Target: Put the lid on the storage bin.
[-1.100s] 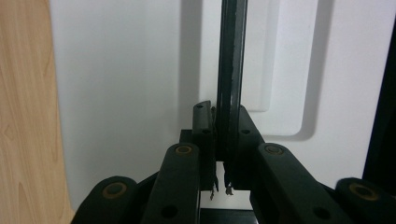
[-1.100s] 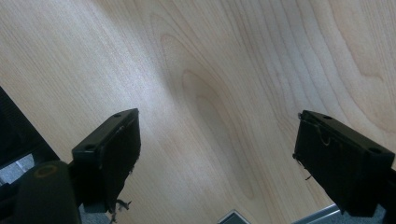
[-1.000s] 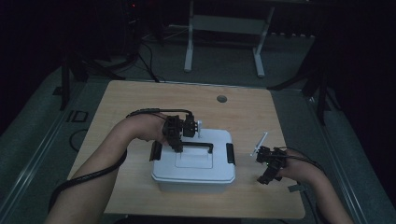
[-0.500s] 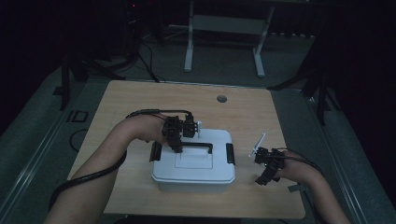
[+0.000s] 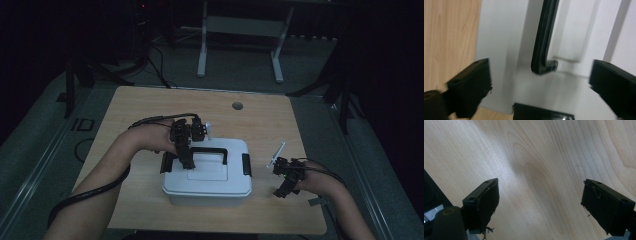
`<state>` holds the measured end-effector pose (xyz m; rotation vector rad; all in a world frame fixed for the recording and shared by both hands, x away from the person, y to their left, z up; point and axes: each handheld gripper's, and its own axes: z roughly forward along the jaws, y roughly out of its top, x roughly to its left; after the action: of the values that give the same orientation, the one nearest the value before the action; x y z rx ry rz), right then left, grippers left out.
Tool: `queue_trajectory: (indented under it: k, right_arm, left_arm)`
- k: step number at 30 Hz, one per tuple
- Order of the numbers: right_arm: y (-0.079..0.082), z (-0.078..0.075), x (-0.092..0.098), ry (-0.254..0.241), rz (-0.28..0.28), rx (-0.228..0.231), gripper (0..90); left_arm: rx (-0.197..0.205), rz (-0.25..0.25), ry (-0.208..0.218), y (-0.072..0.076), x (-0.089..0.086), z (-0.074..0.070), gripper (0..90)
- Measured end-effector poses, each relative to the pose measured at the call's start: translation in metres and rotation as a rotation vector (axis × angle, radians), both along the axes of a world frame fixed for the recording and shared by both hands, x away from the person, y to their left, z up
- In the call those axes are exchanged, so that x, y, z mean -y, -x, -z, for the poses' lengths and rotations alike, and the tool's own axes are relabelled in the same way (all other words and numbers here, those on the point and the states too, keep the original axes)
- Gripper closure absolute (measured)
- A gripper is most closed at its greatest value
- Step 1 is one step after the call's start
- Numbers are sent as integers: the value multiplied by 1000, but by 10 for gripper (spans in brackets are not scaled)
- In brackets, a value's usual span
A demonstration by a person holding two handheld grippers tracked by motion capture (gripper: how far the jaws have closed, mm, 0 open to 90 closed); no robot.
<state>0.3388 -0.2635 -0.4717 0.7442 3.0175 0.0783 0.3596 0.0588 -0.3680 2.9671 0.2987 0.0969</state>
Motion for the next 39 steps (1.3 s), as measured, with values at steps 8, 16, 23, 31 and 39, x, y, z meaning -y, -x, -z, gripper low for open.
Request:
queue_trajectory:
  k: [8,16,23,31,39]
  right_arm:
    - [-2,0,1,-10,19,13,142]
    - [-4,-2,-3,-10,25,34,142]
    - [-6,-3,-3,-11,45,56,142]
    - [-6,-2,-3,-24,70,73,142]
    - [-6,2,0,-27,87,75,141]
  left_arm:
    - [40,-34,93,2,-31,-2,15]
    - [98,-19,174,7,-56,4,16]
    - [89,-25,179,11,-69,9,16]
    - [91,-98,237,13,-93,23,16]
    - [83,-131,263,19,-118,32,16]
